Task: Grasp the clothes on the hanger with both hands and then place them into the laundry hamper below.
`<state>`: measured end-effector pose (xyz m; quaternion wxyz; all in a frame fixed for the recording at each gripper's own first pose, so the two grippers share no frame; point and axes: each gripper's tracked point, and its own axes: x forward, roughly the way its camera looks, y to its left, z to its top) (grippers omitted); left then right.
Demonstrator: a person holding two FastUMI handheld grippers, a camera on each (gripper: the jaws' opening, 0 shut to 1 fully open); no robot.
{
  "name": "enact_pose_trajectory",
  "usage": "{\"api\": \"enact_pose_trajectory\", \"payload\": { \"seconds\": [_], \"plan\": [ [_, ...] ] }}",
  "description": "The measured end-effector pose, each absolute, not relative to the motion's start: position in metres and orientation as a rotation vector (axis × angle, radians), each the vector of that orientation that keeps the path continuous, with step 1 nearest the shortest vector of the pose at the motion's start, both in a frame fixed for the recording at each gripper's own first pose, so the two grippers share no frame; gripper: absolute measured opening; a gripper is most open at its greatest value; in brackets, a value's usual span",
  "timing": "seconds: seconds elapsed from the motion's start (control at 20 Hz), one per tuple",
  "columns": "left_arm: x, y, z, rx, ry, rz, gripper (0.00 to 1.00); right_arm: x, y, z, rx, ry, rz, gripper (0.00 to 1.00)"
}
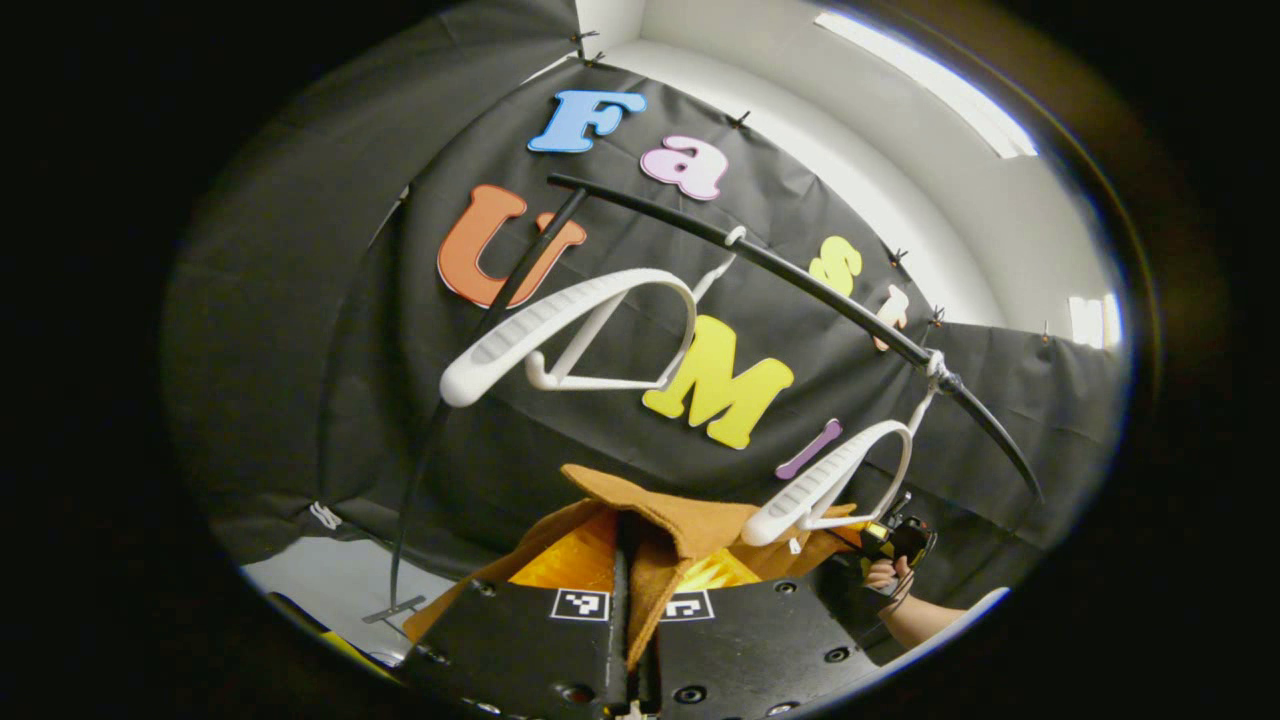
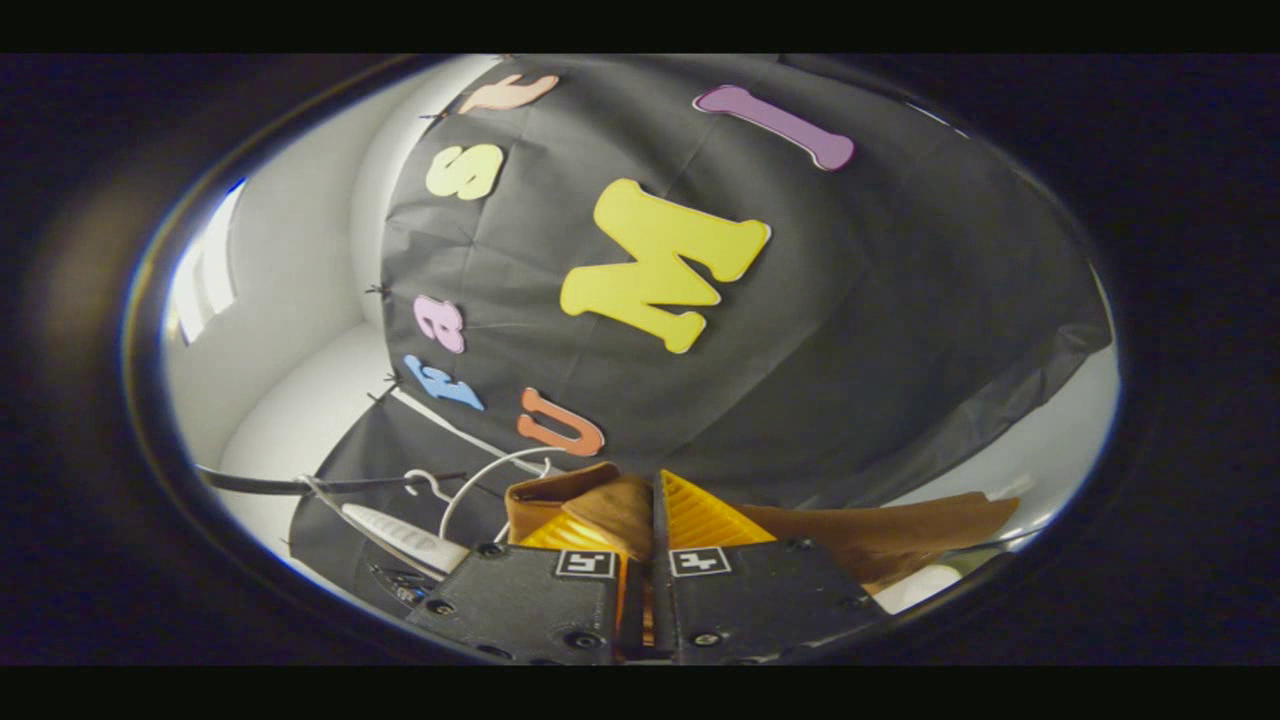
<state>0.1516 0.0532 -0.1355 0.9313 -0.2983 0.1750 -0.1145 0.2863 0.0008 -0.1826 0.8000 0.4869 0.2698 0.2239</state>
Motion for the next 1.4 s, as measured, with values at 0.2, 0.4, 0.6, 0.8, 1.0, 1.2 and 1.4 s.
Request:
{"api": "enact_pose_trajectory", "payload": {
  "seconds": [0.2,0.4,0.6,0.8,1.0,1.2,1.4],
  "plan": [
    [0.138,0.051,-0.145,-0.659,0.356,-0.24,0.09,0.266,-0.004,-0.198,1.033,0.593,0.442,0.07],
    [0.112,0.046,-0.168,-0.743,0.386,-0.226,0.1,0.236,-0.007,-0.233,1.03,0.652,0.377,0.06],
    [0.095,0.047,-0.183,-0.768,0.421,-0.218,0.09,0.212,-0.001,-0.243,1.017,0.672,0.351,0.06],
    [0.086,0.042,-0.188,-0.767,0.442,-0.236,0.1,0.192,0.01,-0.243,0.977,0.676,0.337,0.03],
    [0.071,0.026,-0.195,-0.742,0.498,-0.27,0.1,0.168,0.025,-0.241,0.944,0.682,0.328,0.06],
    [0.062,-0.005,-0.19,-0.683,0.528,-0.364,0.1,0.144,0.049,-0.234,0.903,0.682,0.333,0.05],
    [0.051,-0.035,-0.163,-0.681,0.512,-0.475,0.09,0.115,0.083,-0.215,0.873,0.662,0.365,0.05]
  ]
}}
